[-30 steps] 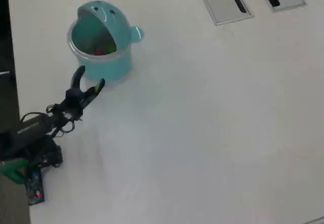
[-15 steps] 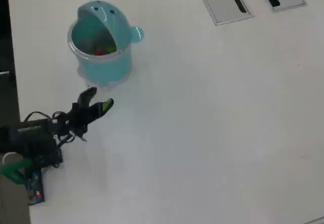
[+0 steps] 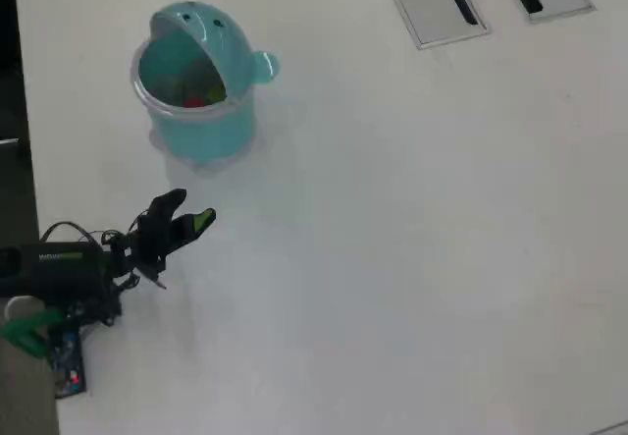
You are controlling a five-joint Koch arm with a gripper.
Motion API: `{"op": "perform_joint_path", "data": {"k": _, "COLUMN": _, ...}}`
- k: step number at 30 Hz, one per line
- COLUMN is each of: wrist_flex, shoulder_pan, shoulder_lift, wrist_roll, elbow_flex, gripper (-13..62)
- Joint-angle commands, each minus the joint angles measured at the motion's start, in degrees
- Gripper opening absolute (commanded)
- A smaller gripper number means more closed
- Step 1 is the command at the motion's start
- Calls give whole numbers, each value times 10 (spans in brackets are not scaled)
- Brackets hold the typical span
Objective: Grasp RGB lego blocks and put them in the bin one by one.
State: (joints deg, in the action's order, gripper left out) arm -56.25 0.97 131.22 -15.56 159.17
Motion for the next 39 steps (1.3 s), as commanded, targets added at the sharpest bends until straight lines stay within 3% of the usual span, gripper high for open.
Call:
{"op": "perform_joint_path", "data": {"k": 1, "wrist_flex": -68, "shoulder_pan": 1, "shoulder_lift": 43, "wrist_roll": 0, "elbow_flex": -8, "gripper": 312}}
{"op": "perform_joint_path", "data": {"k": 25, "wrist_flex": -192, "shoulder_pan": 7, "shoulder_lift": 41, "wrist_roll": 6, "elbow_flex": 206, "gripper": 313}}
{"op": "perform_joint_path", "data": {"k": 39, "wrist_flex": -104, "shoulder_pan": -20, "shoulder_lift": 40, "wrist_roll": 46, "elbow_flex": 226, "gripper": 359}}
